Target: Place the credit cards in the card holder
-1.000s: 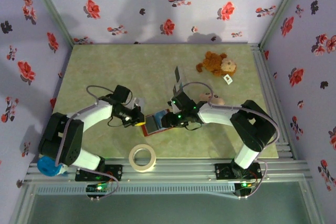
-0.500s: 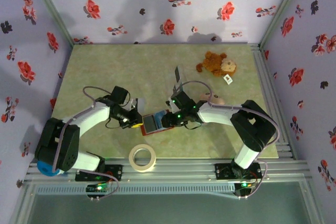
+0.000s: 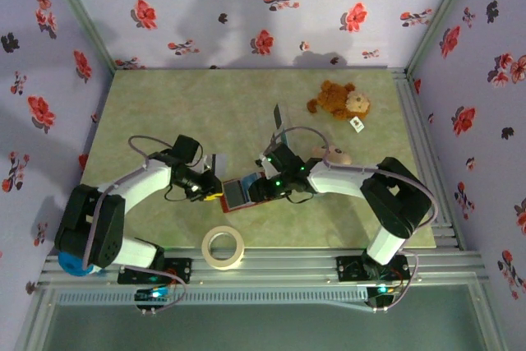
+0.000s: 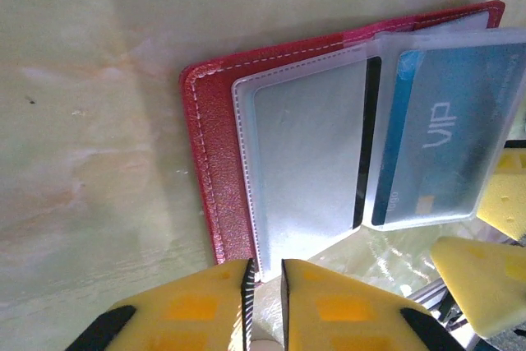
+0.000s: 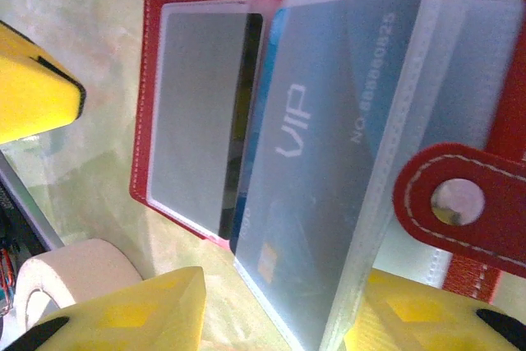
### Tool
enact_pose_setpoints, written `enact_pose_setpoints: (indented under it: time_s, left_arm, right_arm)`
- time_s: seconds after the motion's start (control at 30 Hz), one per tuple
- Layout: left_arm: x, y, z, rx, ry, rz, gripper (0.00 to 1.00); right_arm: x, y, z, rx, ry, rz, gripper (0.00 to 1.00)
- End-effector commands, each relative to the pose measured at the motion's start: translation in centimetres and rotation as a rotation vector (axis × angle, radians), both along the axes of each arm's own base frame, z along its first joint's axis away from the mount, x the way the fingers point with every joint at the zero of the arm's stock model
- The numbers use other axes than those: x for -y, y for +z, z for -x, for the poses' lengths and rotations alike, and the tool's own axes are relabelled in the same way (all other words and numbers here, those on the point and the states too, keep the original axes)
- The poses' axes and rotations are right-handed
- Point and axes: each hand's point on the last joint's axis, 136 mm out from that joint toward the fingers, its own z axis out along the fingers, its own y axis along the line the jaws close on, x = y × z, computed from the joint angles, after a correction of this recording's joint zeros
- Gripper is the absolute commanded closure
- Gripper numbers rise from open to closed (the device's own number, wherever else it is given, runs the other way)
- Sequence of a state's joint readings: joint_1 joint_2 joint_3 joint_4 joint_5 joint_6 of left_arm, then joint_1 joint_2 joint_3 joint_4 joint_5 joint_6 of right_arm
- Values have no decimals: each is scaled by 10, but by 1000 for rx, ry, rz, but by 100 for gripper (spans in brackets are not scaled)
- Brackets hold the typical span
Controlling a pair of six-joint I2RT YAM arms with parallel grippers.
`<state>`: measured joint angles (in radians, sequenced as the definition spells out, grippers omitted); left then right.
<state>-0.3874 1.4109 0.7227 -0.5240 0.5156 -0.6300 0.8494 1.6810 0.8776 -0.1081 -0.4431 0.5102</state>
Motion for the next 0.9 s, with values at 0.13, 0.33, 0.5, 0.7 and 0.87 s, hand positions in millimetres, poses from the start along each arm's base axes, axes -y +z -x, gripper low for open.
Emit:
enact_pose_setpoints:
  time_s: [0.13,0.33,0.5,0.7,0.87]
  left_arm:
    - [-5,16,-7,33,45,18,72]
    - [2,23,-14,55,55,80,64]
    - [10,31,-24,84,70,140,60]
    - [11,30,-32,92,85,155,56]
    - [14,24,-35,89,92,183,55]
  right_arm:
    - [-17,25,-2,95,62,-3,49]
    - [-24,34,0,116,94,-41,47]
    - [-47,42,5,129,144,-94,47]
    - [-65,43,13,122,189,-133,46]
    - [-48,29,5,146,137,-28,49]
